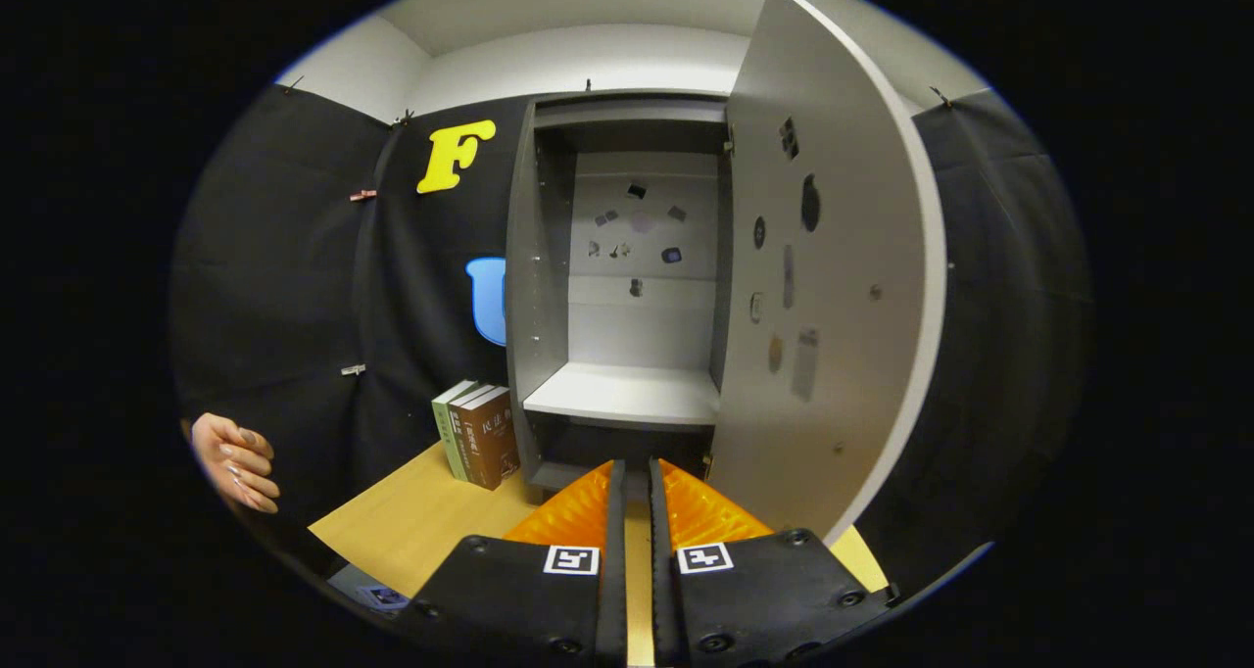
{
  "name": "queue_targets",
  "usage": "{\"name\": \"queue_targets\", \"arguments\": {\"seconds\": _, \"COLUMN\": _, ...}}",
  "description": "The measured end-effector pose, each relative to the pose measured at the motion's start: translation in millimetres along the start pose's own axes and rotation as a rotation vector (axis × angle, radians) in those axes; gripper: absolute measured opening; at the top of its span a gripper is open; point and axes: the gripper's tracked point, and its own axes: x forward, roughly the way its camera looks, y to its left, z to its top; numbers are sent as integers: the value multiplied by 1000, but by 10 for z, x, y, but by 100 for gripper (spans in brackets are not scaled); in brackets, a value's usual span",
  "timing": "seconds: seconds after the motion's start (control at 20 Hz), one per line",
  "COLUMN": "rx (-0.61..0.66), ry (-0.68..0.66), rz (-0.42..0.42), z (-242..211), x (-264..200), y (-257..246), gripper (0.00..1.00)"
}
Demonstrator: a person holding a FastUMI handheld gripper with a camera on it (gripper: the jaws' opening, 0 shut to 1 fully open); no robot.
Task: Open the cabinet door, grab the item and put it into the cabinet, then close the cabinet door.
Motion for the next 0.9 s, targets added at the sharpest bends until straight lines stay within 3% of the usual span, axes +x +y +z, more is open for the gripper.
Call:
{"name": "queue_targets", "arguments": {"seconds": 0.25, "rx": 10, "ry": 123, "rz": -36, "z": -573, "x": 224, "y": 262, "gripper": 15}}
{"name": "queue_targets", "arguments": {"seconds": 0.4, "rx": 44, "ry": 195, "rz": -46, "z": -930, "x": 292, "y": 382, "gripper": 21}}
{"name": "queue_targets", "arguments": {"seconds": 0.8, "rx": 59, "ry": 469, "rz": -27, "z": -2290, "x": 817, "y": 479, "gripper": 56}}
{"name": "queue_targets", "arguments": {"seconds": 0.9, "rx": 51, "ry": 559, "rz": -29, "z": -2691, "x": 891, "y": 438, "gripper": 57}}
